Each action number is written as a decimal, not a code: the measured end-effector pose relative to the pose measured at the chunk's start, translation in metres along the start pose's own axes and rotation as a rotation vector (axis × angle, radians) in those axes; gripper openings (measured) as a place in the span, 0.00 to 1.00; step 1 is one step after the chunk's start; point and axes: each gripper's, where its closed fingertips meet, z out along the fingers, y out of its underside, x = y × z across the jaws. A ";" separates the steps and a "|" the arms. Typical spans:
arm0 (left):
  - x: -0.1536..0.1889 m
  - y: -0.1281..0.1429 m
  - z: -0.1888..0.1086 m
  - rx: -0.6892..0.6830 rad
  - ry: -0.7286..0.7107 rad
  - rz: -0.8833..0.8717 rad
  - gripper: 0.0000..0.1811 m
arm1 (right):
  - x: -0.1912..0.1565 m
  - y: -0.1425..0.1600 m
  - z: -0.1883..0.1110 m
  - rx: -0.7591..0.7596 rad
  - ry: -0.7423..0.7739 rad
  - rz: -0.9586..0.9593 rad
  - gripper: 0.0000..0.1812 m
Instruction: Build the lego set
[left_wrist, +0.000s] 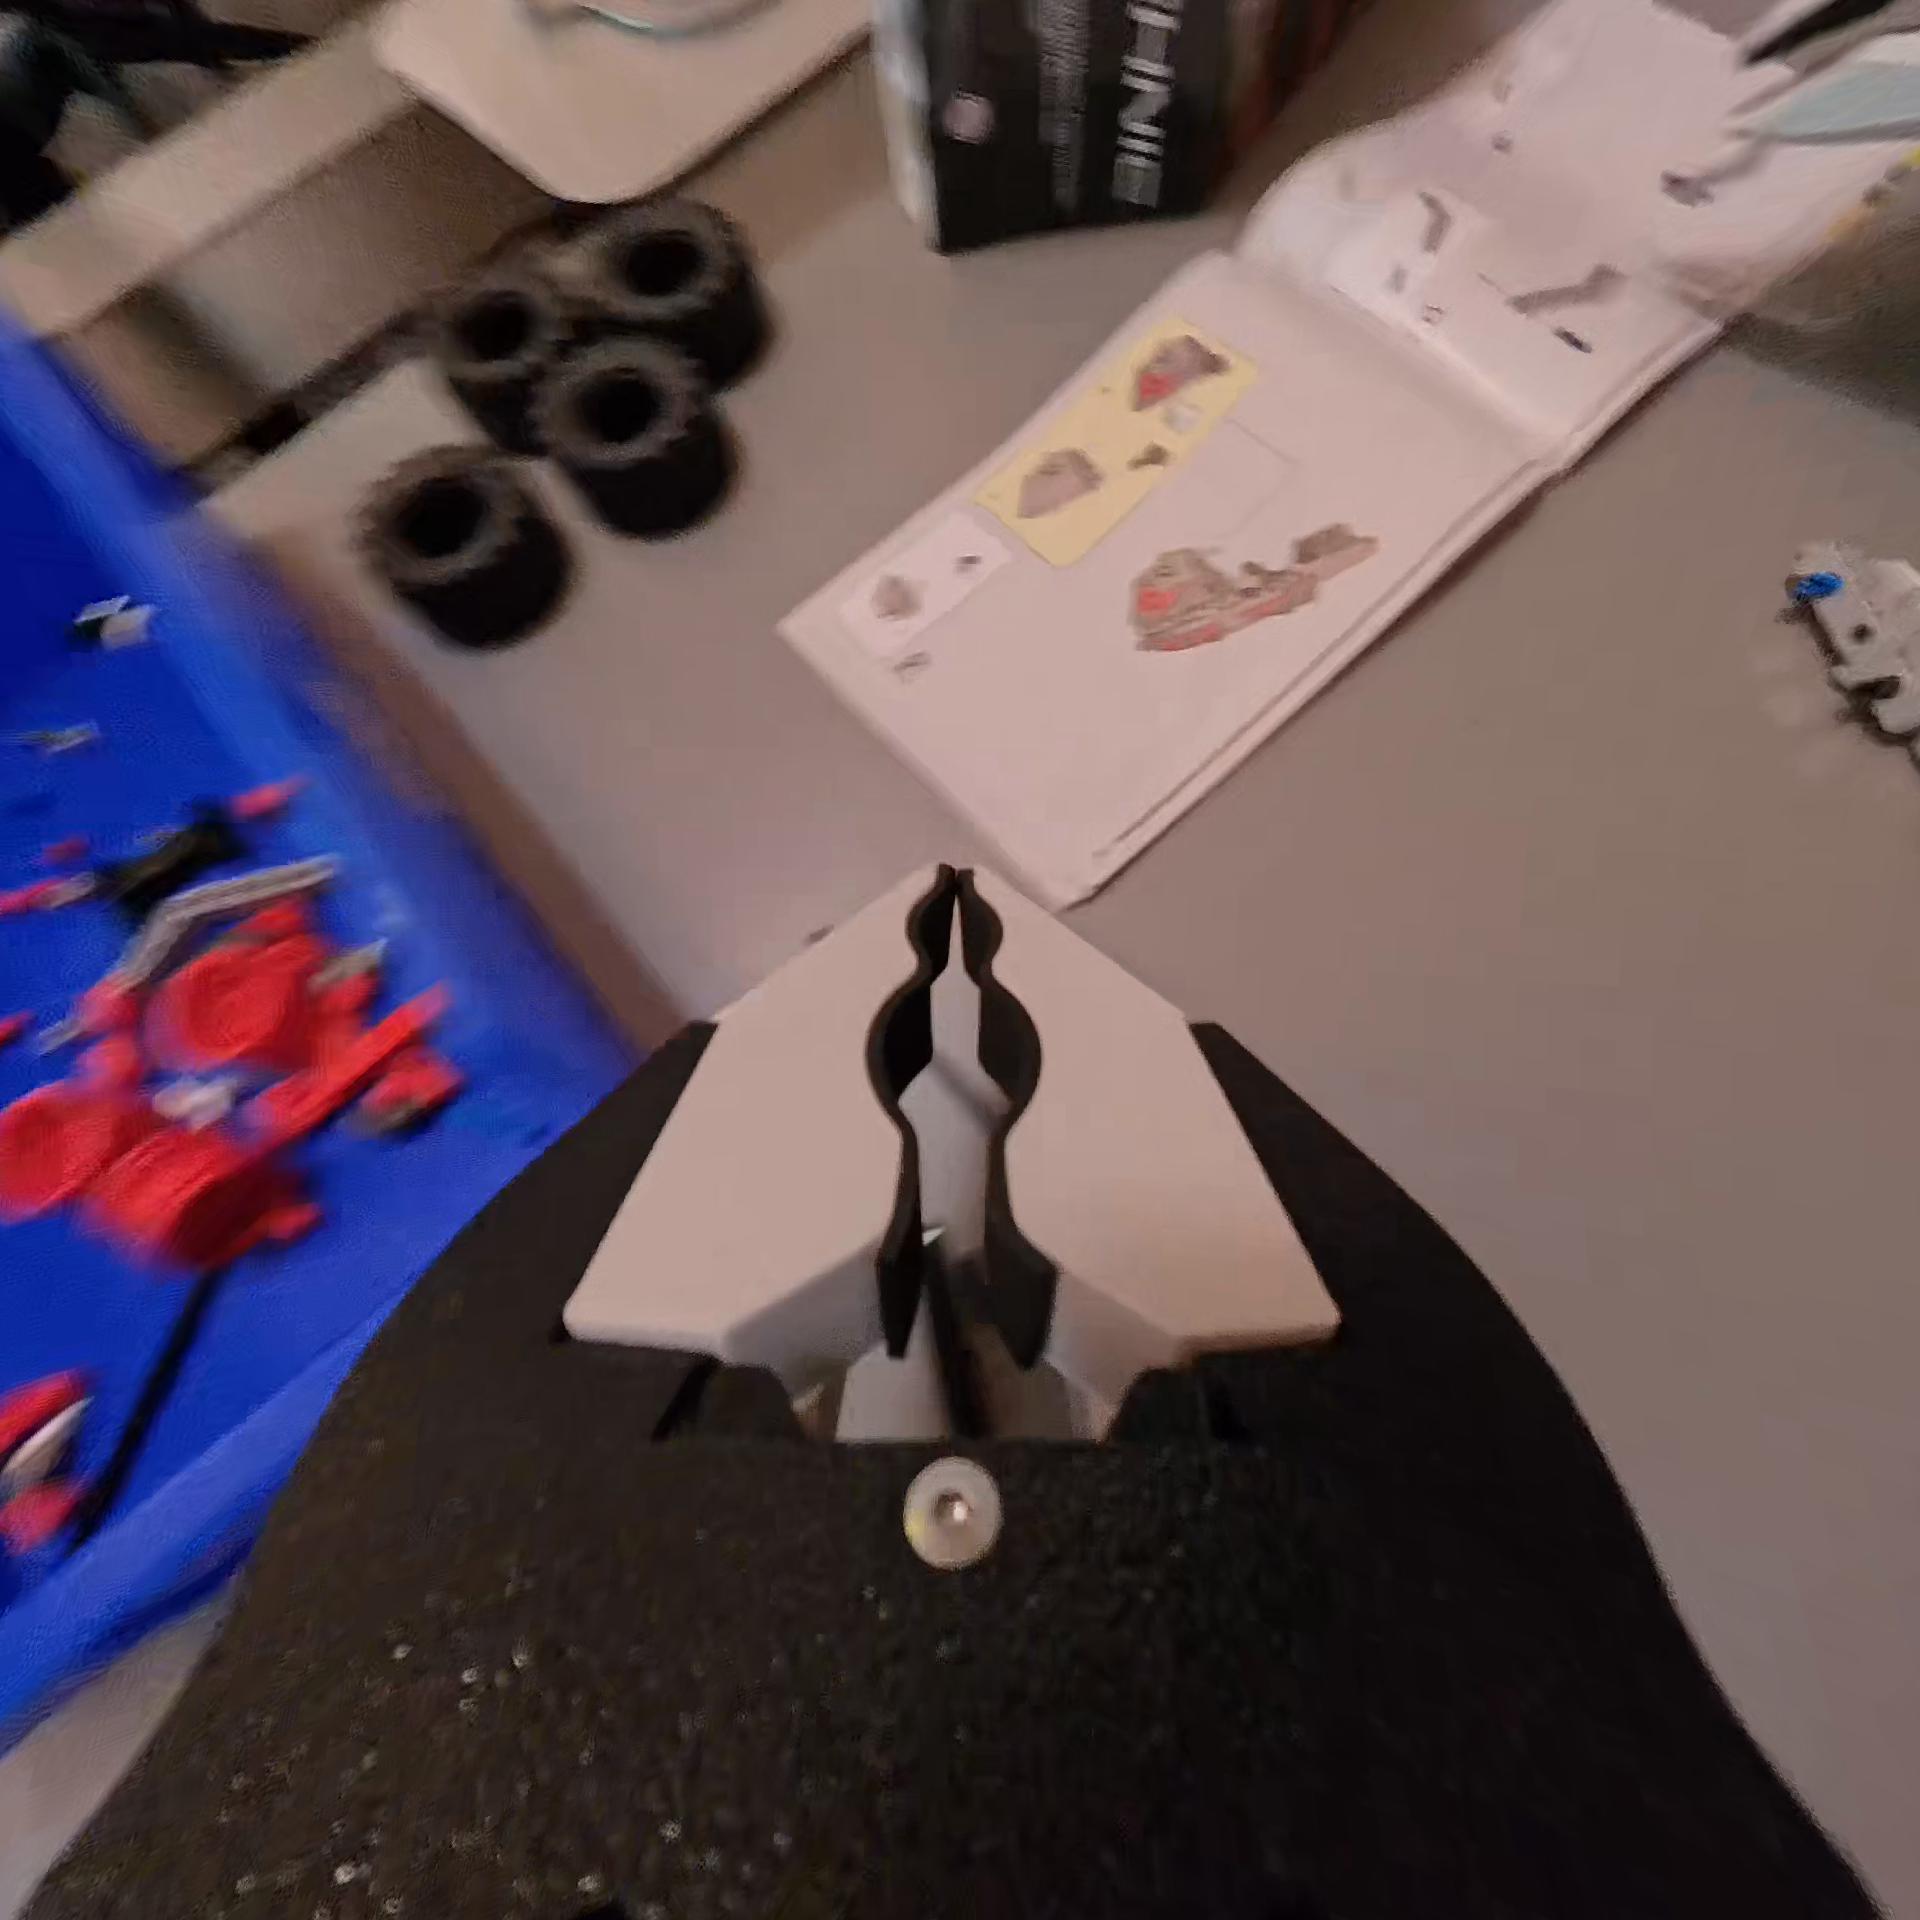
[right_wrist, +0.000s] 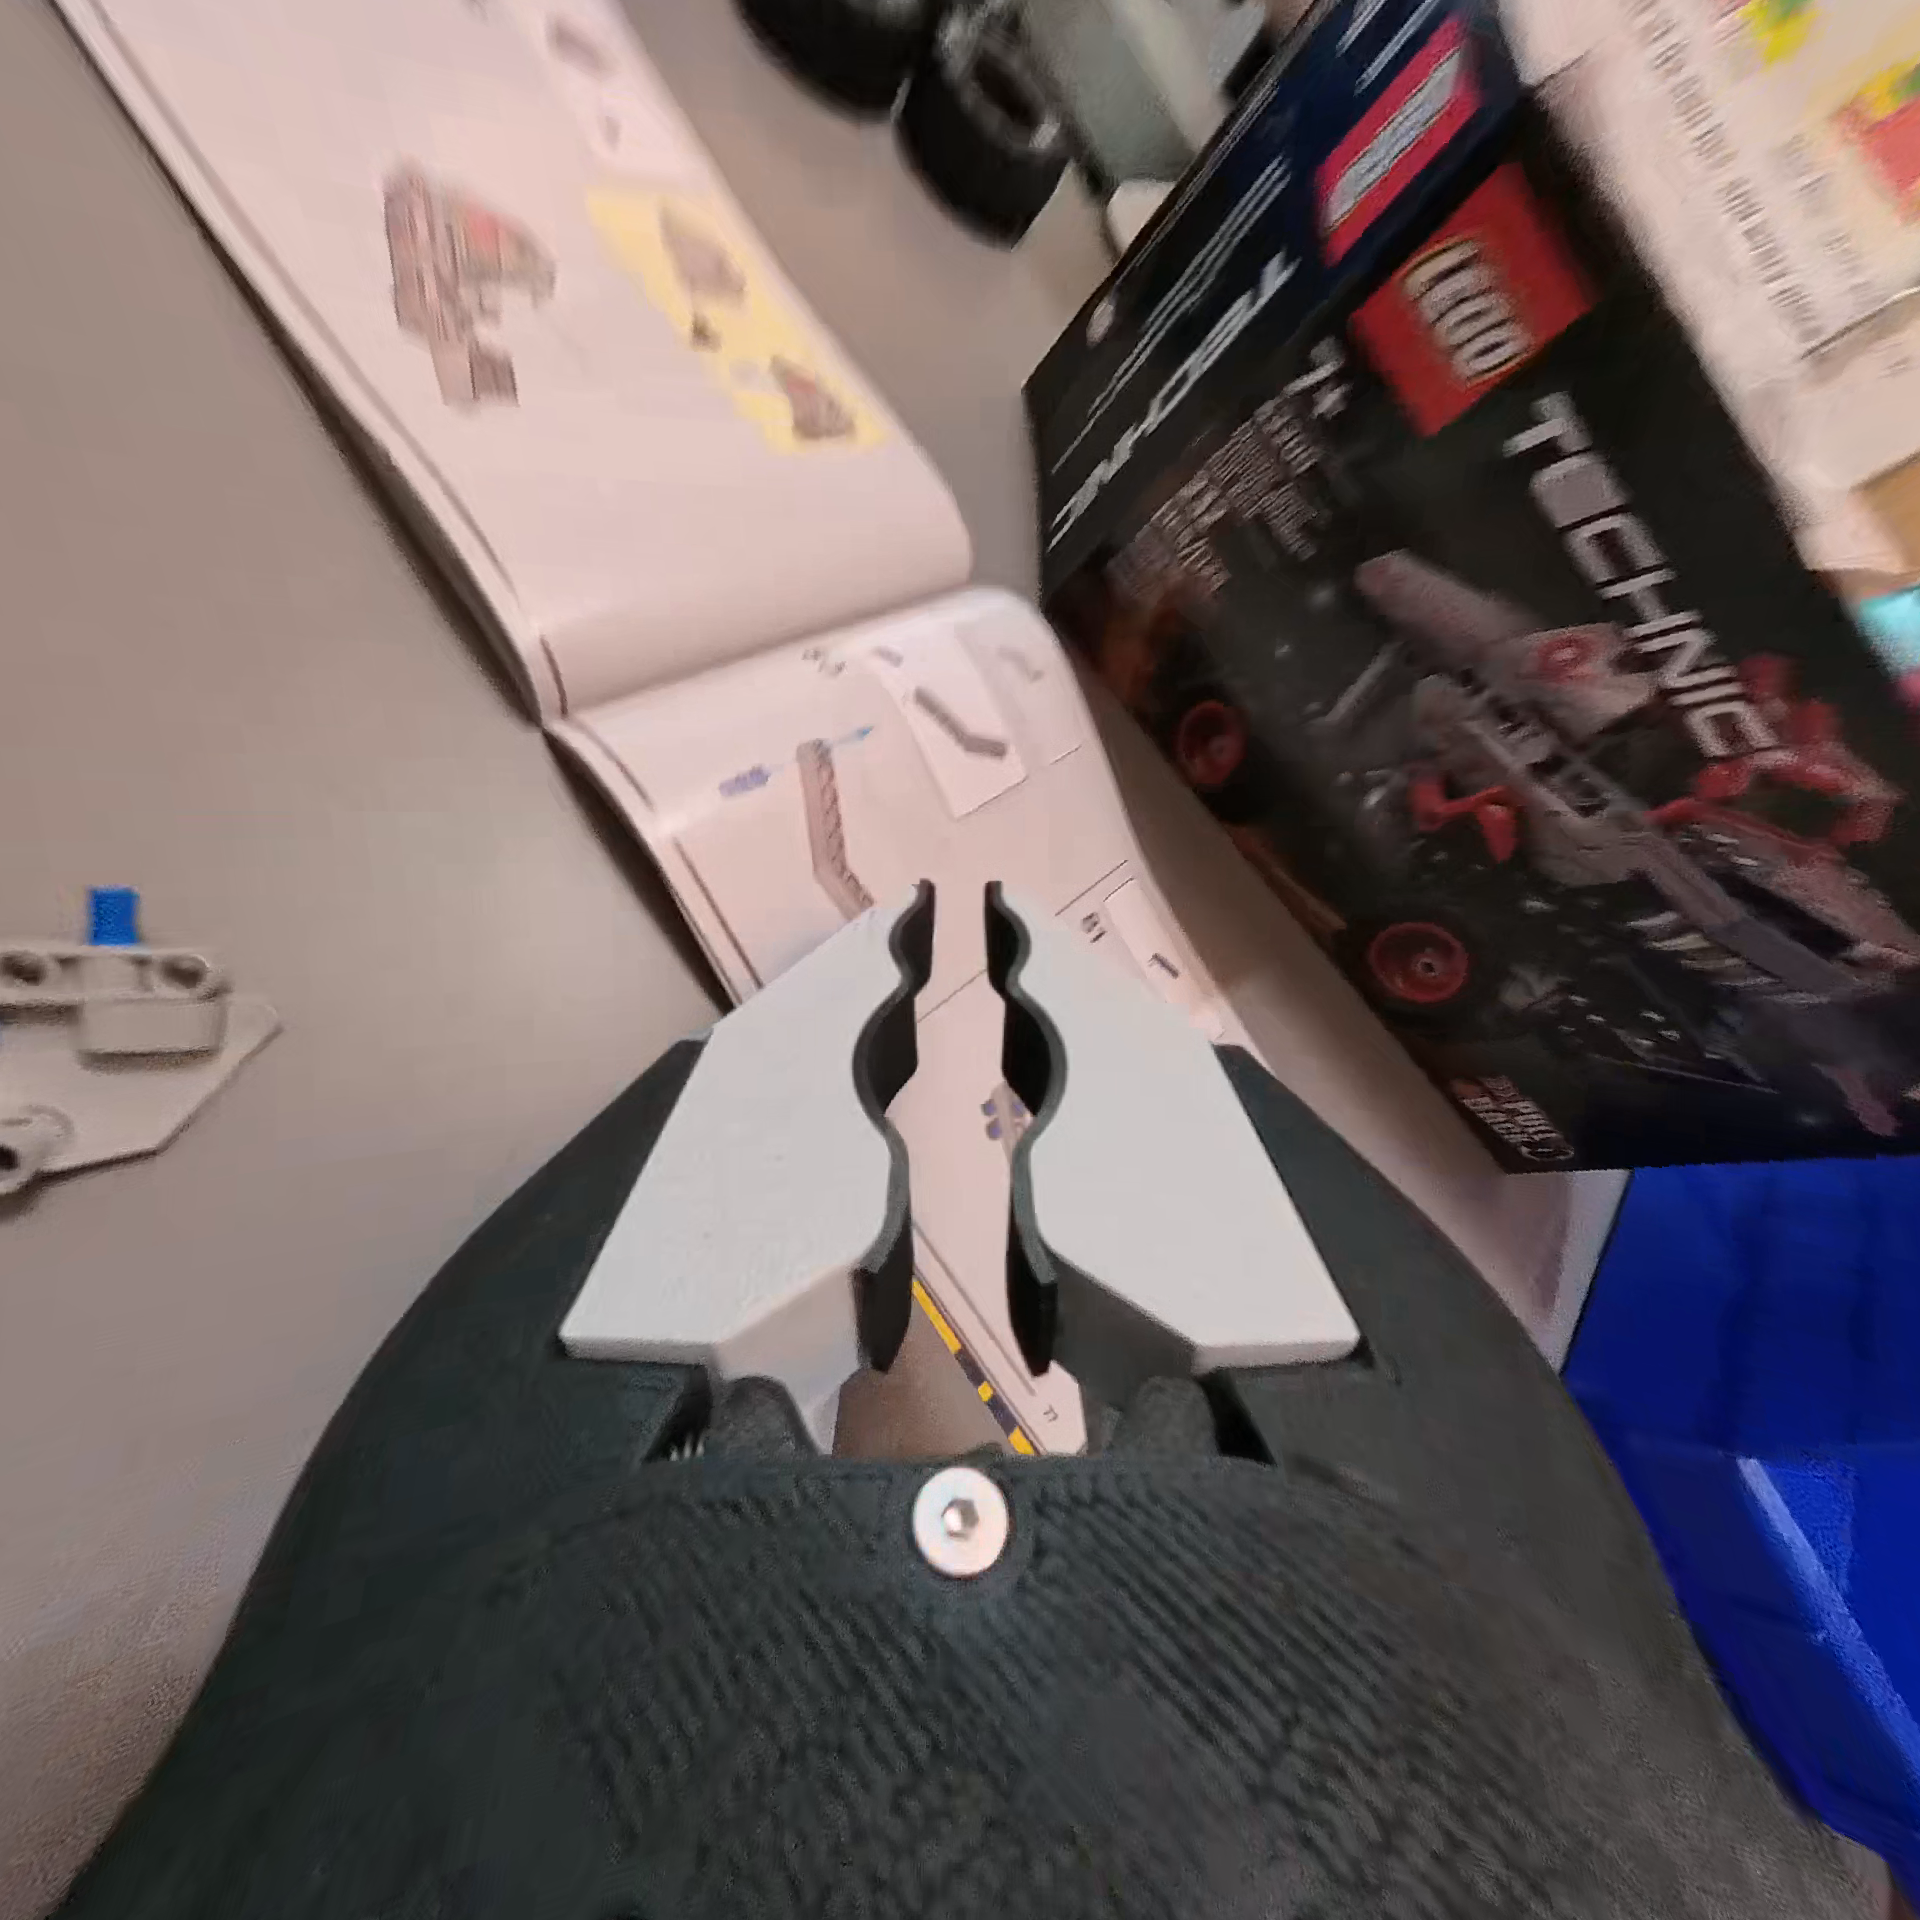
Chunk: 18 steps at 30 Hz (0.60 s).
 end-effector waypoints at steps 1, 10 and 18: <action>-0.021 0.004 -0.017 0.006 -0.046 -0.022 0.00 | 0.003 -0.006 -0.006 0.027 0.013 0.018 0.05; -0.062 0.114 -0.077 -0.229 0.061 -0.130 0.05 | -0.020 -0.043 -0.003 0.102 -0.066 -0.029 0.07; -0.040 0.153 -0.104 -0.241 0.122 -0.047 0.06 | -0.035 -0.064 0.014 0.139 -0.103 -0.108 0.07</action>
